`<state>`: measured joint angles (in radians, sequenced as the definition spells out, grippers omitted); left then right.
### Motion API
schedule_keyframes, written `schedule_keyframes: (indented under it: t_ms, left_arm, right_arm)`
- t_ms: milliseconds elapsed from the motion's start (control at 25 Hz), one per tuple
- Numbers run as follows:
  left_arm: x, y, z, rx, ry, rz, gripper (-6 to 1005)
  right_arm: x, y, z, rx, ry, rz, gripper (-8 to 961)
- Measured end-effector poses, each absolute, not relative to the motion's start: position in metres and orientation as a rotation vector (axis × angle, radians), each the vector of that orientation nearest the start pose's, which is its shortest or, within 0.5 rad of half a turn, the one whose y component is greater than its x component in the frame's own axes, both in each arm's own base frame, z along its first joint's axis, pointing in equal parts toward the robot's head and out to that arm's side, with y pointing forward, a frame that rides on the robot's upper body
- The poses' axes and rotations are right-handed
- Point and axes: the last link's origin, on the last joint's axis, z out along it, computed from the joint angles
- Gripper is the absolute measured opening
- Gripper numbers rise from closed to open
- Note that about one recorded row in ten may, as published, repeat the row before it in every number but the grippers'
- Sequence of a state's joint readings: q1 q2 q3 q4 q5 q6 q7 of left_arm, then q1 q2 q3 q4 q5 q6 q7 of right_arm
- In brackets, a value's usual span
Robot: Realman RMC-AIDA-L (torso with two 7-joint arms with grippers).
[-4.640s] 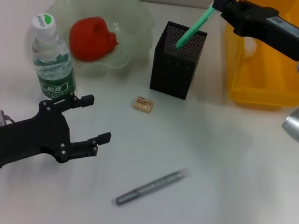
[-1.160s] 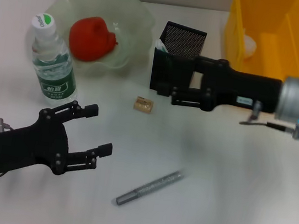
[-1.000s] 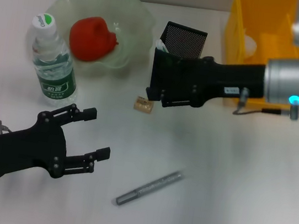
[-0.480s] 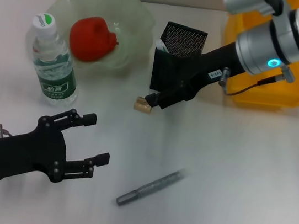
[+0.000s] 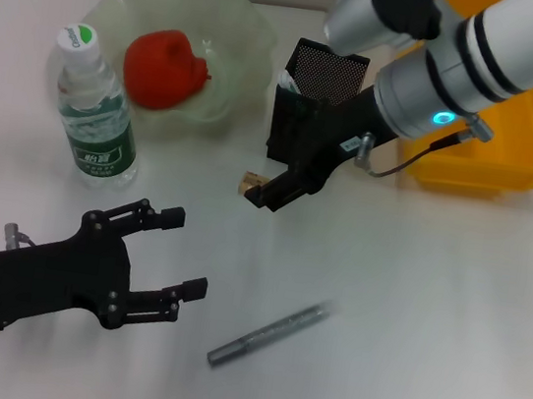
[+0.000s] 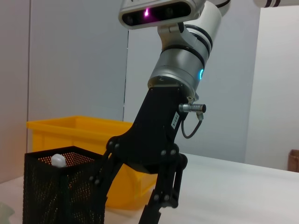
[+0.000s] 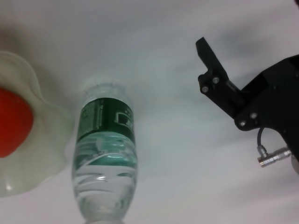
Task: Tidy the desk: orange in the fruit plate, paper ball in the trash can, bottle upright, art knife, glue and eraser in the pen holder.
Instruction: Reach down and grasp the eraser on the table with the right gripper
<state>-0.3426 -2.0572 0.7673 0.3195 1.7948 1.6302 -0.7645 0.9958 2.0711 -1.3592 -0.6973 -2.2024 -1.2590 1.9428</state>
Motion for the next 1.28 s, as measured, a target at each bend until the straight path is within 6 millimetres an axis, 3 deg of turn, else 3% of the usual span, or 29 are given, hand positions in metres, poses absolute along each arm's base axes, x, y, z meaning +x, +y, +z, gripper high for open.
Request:
schedule_keyframes:
  t_ms: [560, 1280]
  left_arm:
    - [-0.306, 0.24, -0.041, -2.645, -0.355, -0.896, 847]
    - [-0.305, 0.237, -0.043, -2.656, -0.376, -0.907, 847]
  right_arm:
    - [0.114, 0.4, -0.102, -2.967, 0.157, -0.336, 818]
    - [0.119, 0.396, -0.122, -2.933, 0.132, -0.338, 819]
